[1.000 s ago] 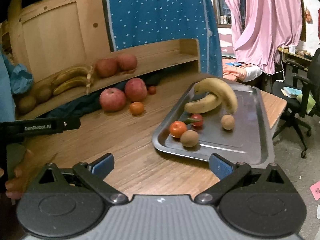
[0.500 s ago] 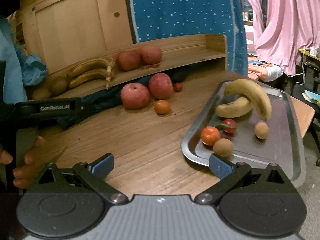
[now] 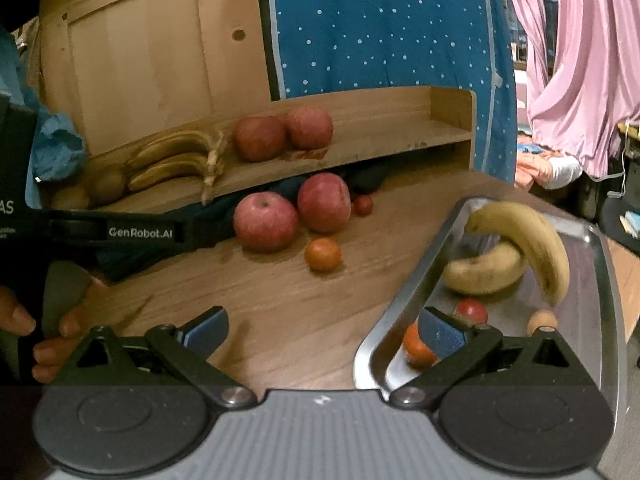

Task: Organize fruits
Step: 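Reach the right gripper to the mandarin while the left gripper reaches the red apple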

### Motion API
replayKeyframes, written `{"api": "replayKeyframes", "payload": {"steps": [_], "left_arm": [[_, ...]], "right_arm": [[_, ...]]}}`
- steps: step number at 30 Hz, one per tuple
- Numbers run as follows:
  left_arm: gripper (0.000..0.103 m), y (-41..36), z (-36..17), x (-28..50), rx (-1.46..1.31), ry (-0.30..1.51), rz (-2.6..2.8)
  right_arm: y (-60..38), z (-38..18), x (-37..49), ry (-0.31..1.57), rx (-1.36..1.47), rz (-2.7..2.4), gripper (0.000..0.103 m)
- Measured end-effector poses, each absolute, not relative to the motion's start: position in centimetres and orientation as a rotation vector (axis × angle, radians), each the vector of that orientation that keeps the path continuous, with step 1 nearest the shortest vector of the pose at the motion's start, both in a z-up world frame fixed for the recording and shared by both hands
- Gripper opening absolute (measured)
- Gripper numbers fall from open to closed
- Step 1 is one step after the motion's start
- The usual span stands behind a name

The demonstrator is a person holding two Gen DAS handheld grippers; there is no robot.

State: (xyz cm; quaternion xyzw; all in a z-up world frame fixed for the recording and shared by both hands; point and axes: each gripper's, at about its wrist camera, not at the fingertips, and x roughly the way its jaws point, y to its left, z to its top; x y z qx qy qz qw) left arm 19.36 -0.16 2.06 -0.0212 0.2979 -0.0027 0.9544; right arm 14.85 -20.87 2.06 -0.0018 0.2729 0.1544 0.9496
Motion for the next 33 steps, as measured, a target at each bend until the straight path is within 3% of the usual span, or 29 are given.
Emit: {"api": "replayKeyframes", "payload": {"steps": [21,33], "left_arm": [[0.102,-1.2,-0.1,26.4,0.026,0.634,-0.018],[0.102,-2.0,-0.5,26.0,0.074,0.618,-0.019]], "right_arm": [[-18.2,-0.5,23.5,0.599,-0.093,0.292,0.103],[-17.8,-1.2,24.6,0.613,-0.097,0.324,0.095]]}}
